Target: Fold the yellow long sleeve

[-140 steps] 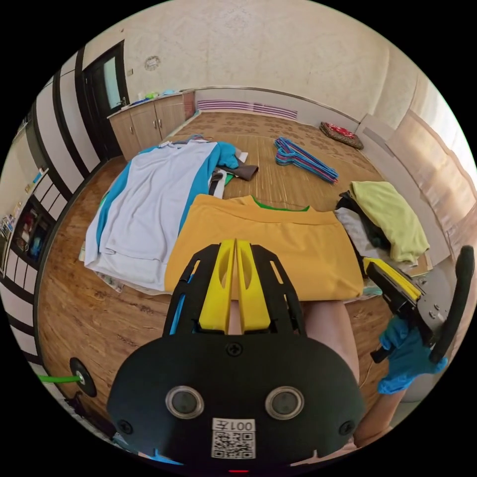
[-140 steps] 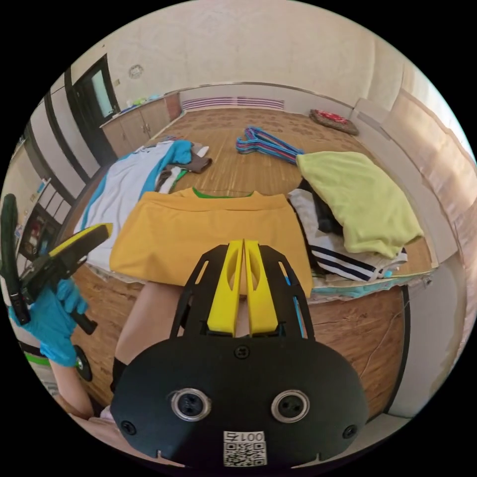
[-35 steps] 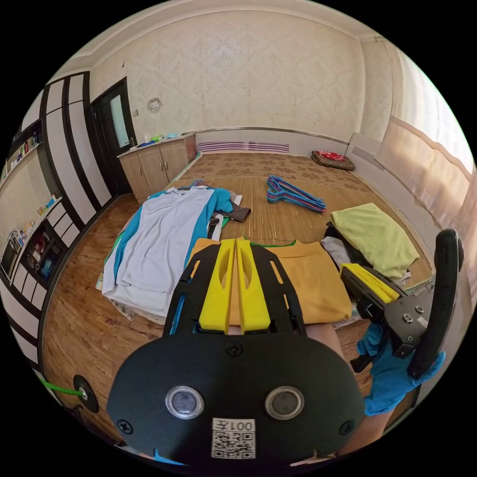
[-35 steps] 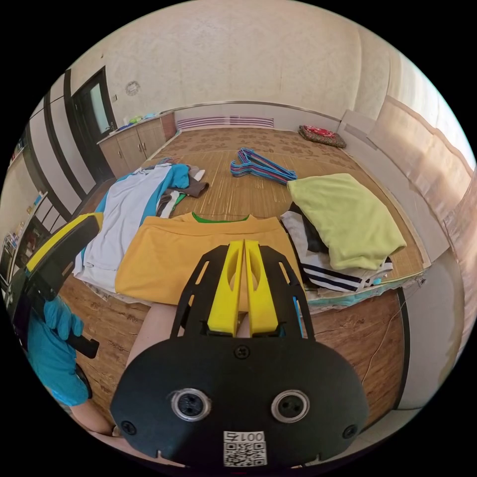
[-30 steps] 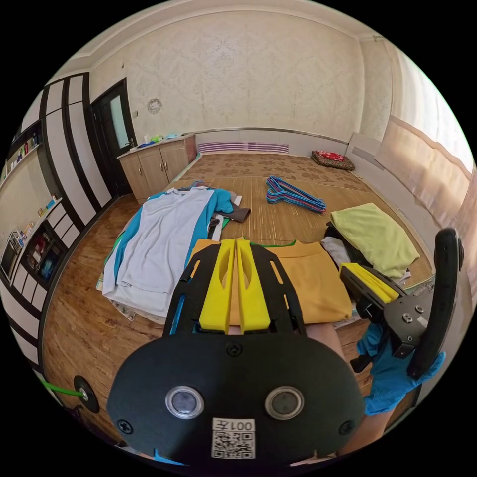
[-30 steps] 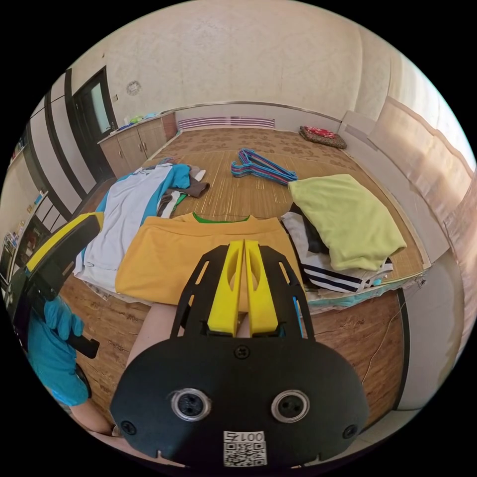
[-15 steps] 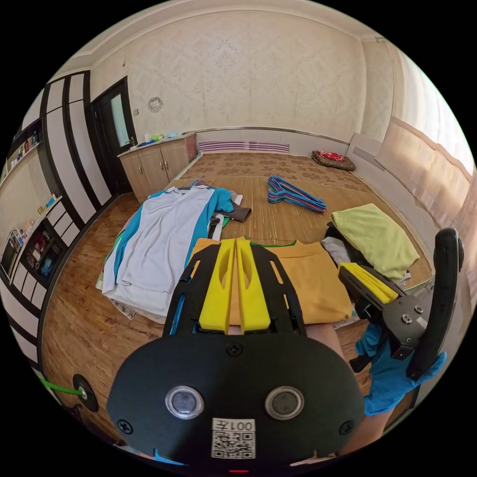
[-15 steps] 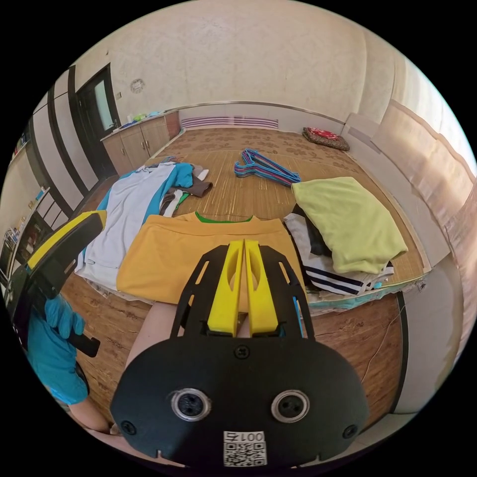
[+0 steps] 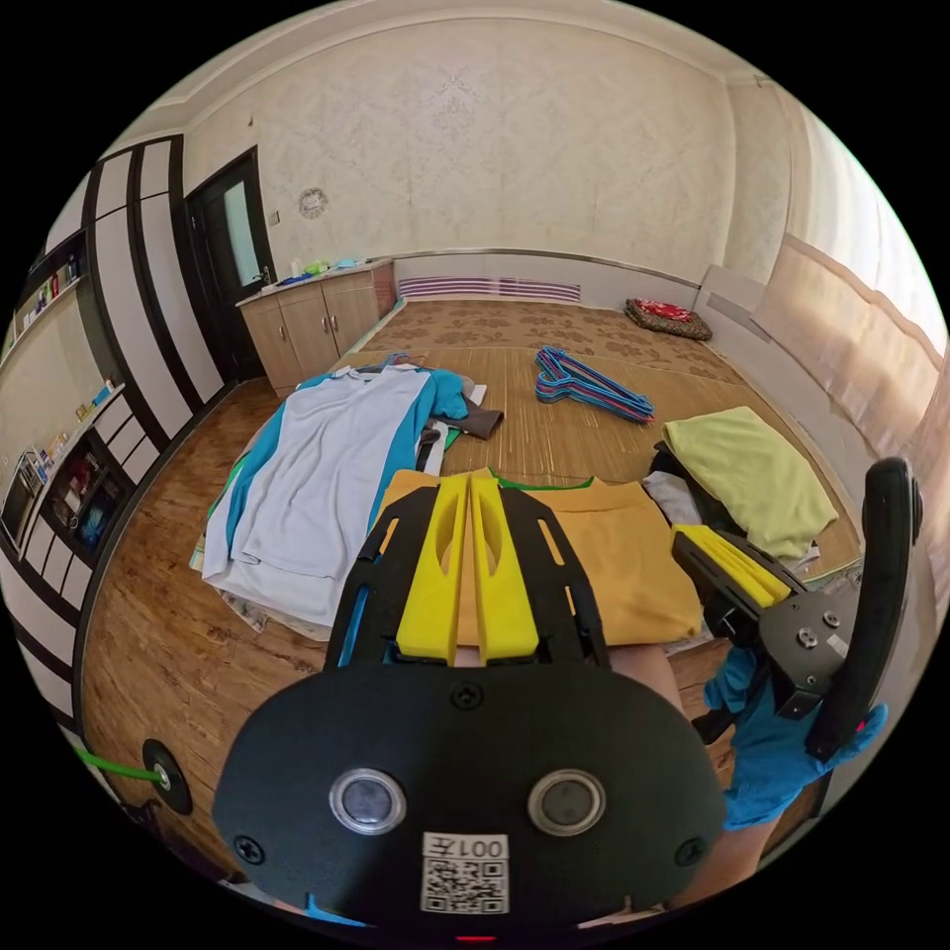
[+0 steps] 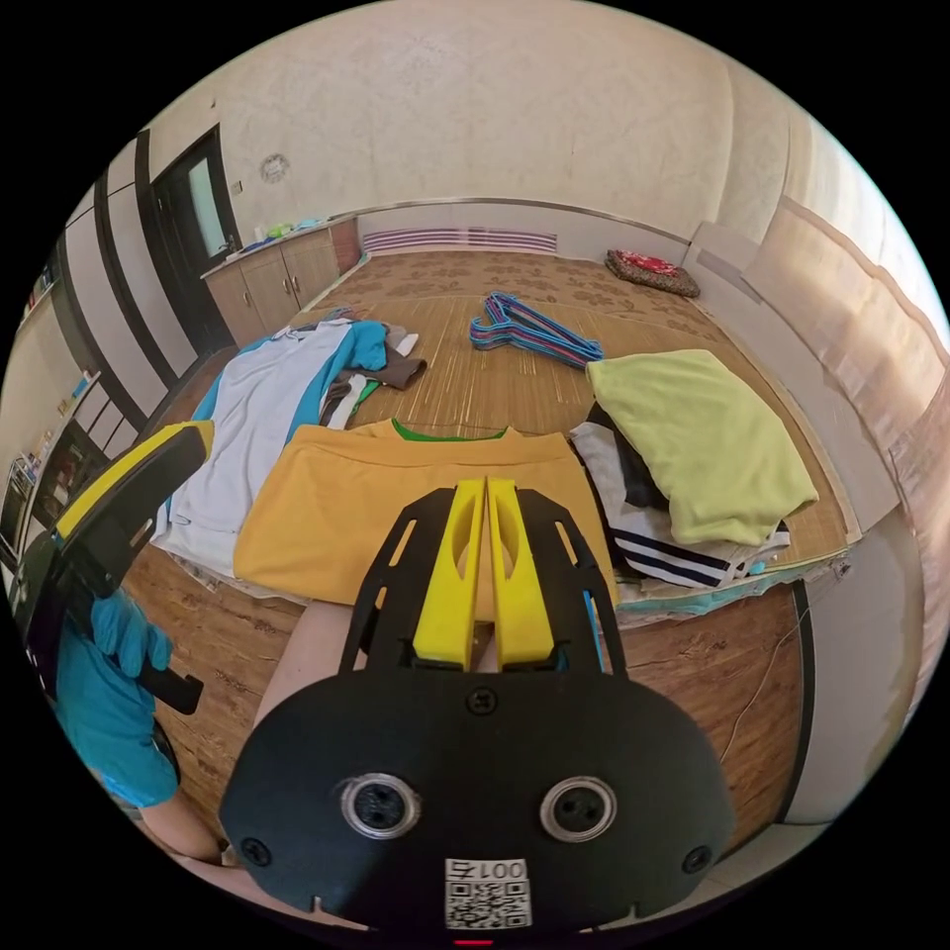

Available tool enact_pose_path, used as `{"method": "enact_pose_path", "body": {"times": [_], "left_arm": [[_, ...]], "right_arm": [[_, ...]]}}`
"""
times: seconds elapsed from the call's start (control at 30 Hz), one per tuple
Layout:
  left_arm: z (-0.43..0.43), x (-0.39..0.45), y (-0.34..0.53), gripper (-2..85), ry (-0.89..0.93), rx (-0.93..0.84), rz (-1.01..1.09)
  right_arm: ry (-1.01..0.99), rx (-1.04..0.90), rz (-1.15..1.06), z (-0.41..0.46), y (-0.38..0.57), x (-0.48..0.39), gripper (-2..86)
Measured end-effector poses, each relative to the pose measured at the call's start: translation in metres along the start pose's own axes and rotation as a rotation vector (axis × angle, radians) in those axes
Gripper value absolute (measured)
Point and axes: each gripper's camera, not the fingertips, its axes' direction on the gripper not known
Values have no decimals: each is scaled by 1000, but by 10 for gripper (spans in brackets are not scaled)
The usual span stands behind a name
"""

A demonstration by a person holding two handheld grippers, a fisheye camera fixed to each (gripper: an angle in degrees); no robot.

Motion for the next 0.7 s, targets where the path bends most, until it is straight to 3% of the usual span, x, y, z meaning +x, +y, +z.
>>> {"method": "enact_pose_path", "body": {"times": [0.7], "left_arm": [[4, -2, -2, -16, -3, -2, -10]], "right_arm": [[8, 0, -1, 3, 3, 5, 3]]}}
